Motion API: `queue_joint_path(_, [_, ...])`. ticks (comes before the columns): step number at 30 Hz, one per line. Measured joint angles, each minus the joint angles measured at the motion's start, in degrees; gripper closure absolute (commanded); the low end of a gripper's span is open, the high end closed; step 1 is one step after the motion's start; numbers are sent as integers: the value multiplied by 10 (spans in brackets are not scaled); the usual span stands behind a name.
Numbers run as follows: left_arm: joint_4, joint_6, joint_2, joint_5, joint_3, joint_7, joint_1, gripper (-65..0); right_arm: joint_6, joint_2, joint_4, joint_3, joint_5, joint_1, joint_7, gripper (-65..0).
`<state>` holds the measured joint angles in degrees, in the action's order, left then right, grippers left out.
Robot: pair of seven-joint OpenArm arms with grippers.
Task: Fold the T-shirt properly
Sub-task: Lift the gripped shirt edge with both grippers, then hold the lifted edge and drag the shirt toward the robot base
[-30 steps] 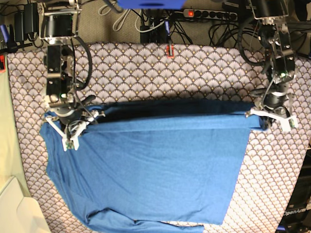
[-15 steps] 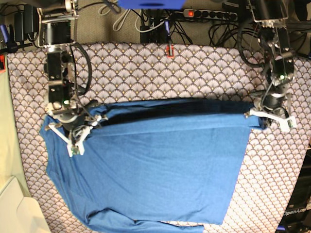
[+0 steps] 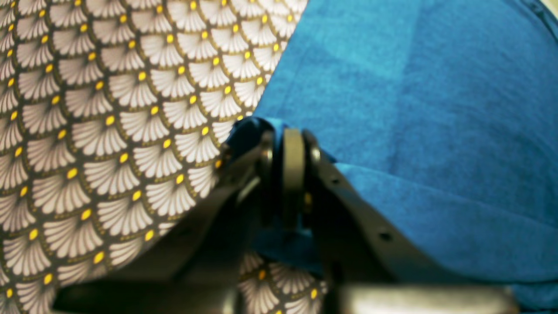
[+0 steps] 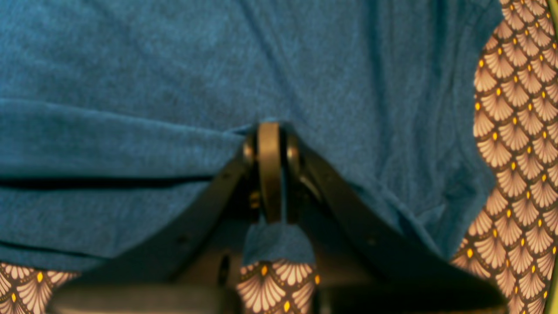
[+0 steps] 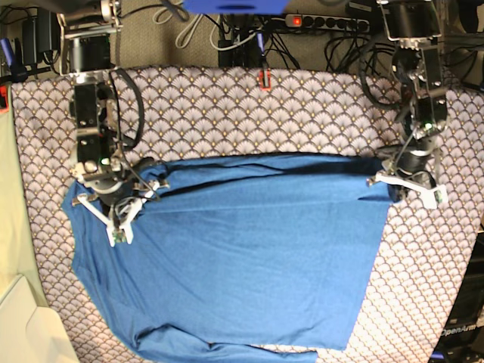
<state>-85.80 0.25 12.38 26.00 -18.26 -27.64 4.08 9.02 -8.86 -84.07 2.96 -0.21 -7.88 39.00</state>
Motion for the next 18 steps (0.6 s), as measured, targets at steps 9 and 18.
queue_joint_path(9, [42,0,0,-1,4,4,-20,-20,0,0,1,1,0,-9,1,0])
queue_joint_path(18, [48,-1,0,0,4,4,-22,-324,0,0,1,1,0,-8,0,0])
